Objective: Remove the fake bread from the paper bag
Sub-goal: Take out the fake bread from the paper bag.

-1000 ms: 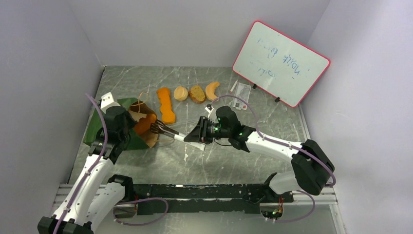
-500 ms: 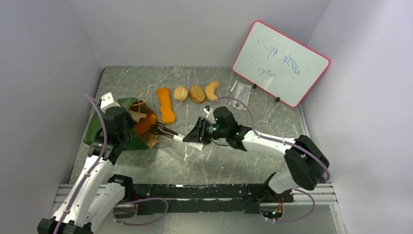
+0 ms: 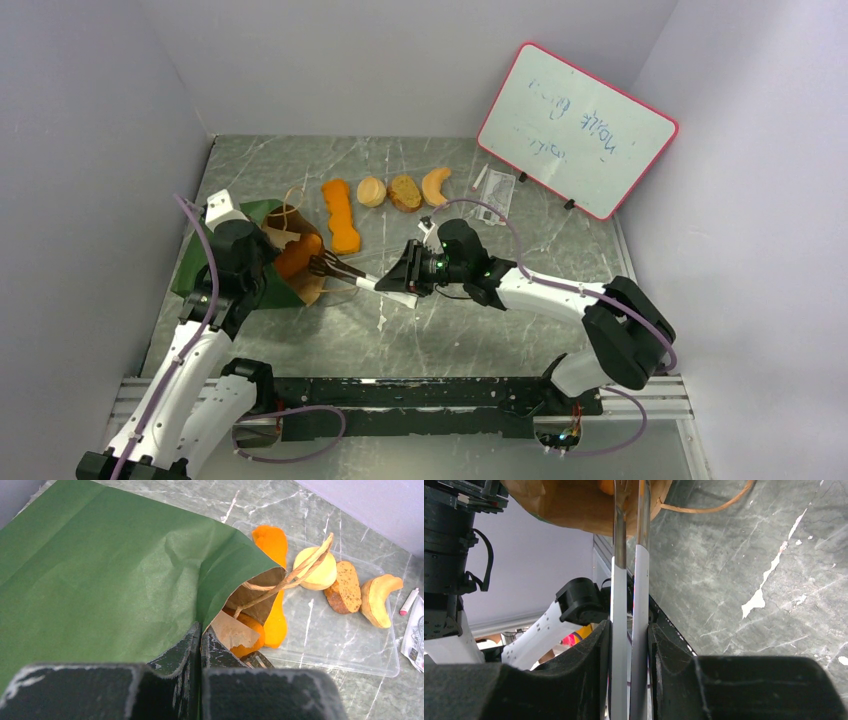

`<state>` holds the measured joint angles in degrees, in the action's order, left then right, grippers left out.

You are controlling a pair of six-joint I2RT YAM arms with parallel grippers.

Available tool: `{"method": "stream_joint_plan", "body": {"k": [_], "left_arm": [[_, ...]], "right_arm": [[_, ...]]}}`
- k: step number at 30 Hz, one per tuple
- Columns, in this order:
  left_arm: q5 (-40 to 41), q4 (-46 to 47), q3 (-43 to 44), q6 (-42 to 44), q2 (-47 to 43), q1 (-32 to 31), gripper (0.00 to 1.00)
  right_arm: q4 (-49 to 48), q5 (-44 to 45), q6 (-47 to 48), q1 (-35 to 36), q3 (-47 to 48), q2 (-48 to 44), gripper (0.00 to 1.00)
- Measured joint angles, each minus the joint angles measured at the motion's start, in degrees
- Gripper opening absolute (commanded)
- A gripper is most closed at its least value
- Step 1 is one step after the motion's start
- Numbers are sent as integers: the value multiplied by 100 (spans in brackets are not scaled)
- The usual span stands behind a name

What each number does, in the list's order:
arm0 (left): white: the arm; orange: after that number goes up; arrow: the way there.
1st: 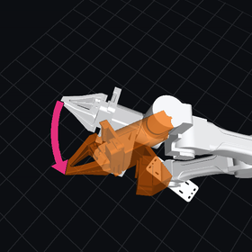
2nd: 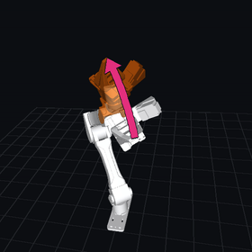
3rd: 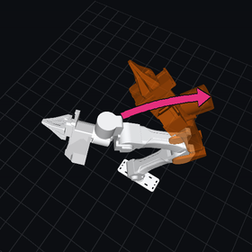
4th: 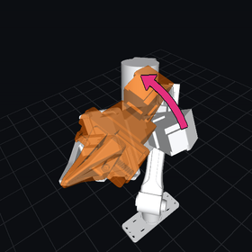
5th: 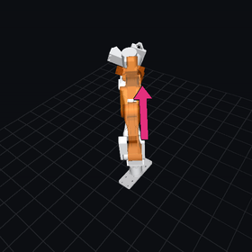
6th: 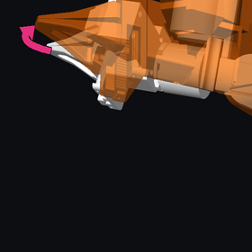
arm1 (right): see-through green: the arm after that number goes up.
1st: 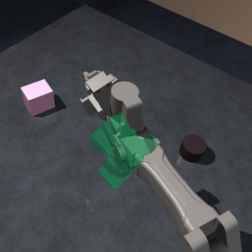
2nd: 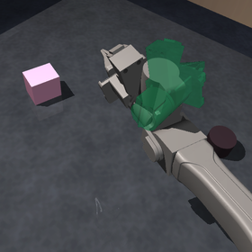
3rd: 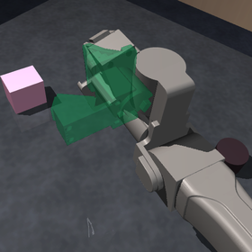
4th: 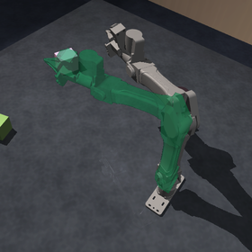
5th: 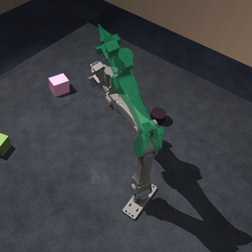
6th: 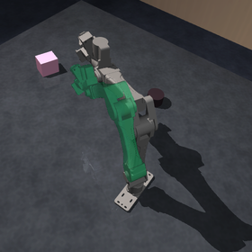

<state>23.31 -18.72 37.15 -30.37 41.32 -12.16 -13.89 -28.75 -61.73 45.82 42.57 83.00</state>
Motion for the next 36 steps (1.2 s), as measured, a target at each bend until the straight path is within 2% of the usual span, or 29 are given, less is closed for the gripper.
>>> {"method": "stream_joint_plan", "body": {"k": [27, 36], "left_arm": [[-22, 0, -2, 63, -28, 0, 7], [-160, -7, -2, 83, -28, 0, 7]], "right_arm": [[-251, 116, -70, 0, -28, 236, 33], [-857, 103, -170, 0, -153, 535, 36]]}}
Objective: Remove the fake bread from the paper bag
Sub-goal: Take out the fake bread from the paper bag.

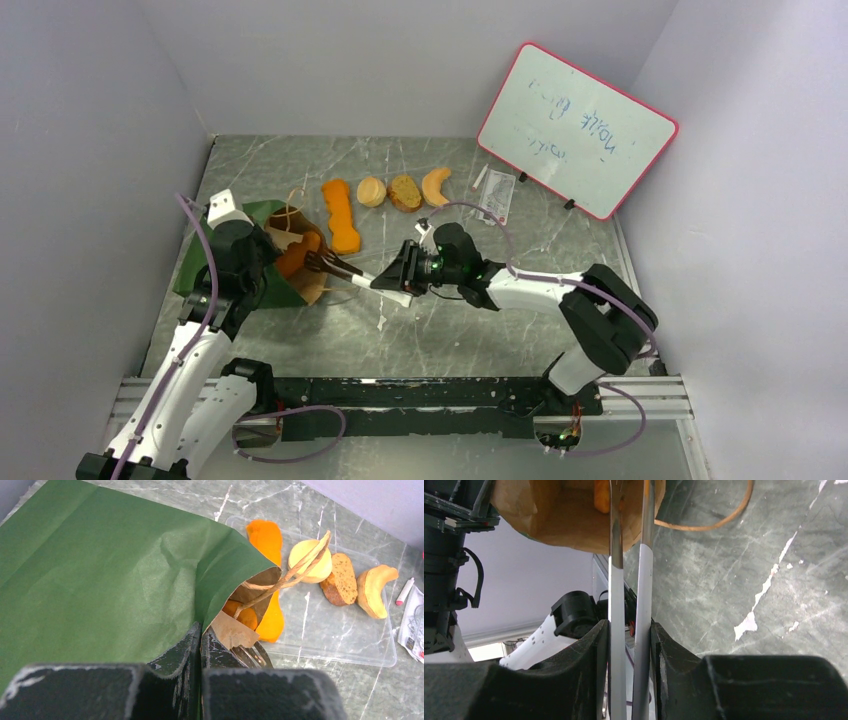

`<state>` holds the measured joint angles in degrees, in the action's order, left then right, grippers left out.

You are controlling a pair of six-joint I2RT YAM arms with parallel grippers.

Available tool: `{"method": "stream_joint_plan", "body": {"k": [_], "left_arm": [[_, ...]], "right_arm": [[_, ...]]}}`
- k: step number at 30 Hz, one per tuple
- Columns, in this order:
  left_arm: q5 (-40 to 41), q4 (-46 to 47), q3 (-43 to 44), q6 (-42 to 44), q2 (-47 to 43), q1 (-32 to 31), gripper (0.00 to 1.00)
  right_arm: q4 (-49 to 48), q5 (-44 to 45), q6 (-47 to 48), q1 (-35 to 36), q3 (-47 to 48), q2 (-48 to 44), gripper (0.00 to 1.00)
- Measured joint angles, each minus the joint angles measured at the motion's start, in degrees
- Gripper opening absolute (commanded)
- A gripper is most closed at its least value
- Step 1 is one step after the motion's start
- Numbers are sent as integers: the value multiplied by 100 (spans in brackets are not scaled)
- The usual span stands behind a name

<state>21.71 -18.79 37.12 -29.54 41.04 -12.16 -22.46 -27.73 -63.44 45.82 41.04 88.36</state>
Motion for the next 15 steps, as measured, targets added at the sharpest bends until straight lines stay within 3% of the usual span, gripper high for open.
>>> {"method": "stream_joint_plan", "body": {"k": [15], "left_arm": [[-308, -219, 0, 68, 7, 0, 7]], "right_arm": [[-1198, -74, -205, 0, -153, 538, 39]]}}
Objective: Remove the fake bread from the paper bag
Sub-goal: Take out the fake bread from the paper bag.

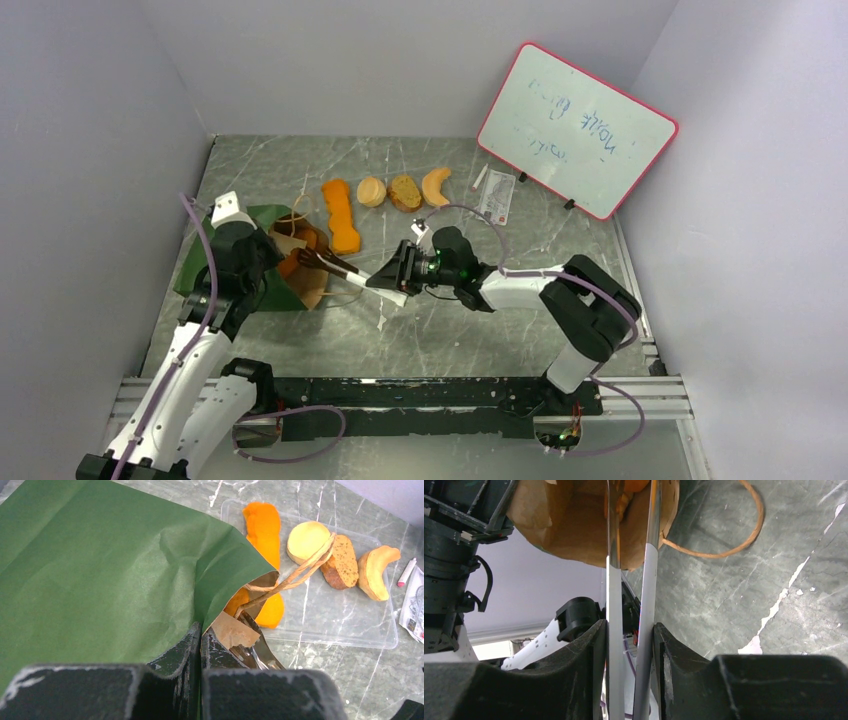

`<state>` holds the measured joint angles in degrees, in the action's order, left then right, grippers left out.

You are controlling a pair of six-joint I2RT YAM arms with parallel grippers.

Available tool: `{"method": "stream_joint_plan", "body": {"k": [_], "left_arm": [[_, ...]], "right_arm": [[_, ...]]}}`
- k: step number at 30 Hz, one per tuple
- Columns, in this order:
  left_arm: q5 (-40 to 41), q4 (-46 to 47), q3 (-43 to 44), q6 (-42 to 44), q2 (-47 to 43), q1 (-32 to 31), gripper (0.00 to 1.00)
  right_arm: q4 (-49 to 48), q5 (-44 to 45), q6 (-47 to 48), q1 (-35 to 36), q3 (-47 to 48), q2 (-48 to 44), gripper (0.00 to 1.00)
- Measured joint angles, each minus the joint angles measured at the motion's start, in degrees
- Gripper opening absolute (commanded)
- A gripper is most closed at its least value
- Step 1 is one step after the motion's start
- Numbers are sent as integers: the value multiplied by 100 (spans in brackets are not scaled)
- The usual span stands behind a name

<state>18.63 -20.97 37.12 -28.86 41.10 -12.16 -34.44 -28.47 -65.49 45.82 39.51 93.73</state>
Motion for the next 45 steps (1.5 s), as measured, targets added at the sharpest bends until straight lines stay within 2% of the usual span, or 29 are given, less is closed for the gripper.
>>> {"method": "stream_joint_plan", "body": {"k": [10, 13, 22, 26, 37, 45], "left_arm": [[-197, -168, 0, 11, -48, 0, 7], [-240, -181, 0, 11, -48, 0, 7], [-352, -203, -2, 11, -37, 0, 7], [-374, -201, -26, 11, -39, 0, 7], [-391, -186, -76, 0, -39, 0, 7], [-293, -160, -85, -20, -105, 0, 7]], "right_arm": [[-542, -114, -129, 0, 63, 579, 42], [-704, -142, -201, 0, 149, 761, 47], [-1086, -208, -306, 0, 619, 1154, 47], [-1180, -221, -348, 13, 728, 1349, 39], [-662, -26, 2, 111, 778, 1283, 2], [-363, 122, 142, 118, 645, 741, 0]]}}
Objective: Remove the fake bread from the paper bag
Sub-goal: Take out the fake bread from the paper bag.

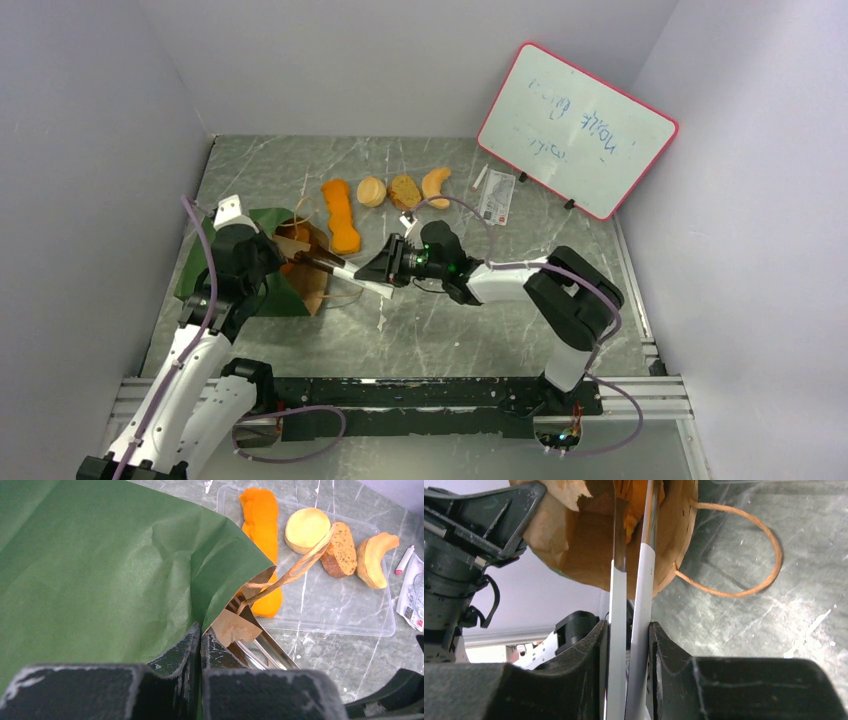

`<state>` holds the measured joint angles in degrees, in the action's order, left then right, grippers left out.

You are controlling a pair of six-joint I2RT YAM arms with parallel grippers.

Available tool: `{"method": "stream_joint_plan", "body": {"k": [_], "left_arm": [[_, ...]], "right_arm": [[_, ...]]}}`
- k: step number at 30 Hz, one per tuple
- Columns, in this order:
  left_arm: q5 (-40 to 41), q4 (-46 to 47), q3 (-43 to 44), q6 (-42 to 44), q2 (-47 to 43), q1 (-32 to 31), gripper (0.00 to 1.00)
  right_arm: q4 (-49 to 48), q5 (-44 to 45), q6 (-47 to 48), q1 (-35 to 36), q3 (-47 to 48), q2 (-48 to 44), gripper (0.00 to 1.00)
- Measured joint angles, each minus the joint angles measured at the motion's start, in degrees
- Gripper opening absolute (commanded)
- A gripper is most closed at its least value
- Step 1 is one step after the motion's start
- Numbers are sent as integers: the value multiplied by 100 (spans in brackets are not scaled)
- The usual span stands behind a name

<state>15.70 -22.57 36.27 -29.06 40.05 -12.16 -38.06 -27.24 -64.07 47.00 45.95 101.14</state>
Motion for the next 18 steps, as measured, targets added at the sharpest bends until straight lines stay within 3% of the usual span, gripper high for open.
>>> {"method": "stream_joint_plan", "body": {"k": [18], "left_arm": [[898, 55, 258, -525, 496, 0, 7]], "right_arm": [[319, 245, -144, -81, -1281, -1880, 0]]}}
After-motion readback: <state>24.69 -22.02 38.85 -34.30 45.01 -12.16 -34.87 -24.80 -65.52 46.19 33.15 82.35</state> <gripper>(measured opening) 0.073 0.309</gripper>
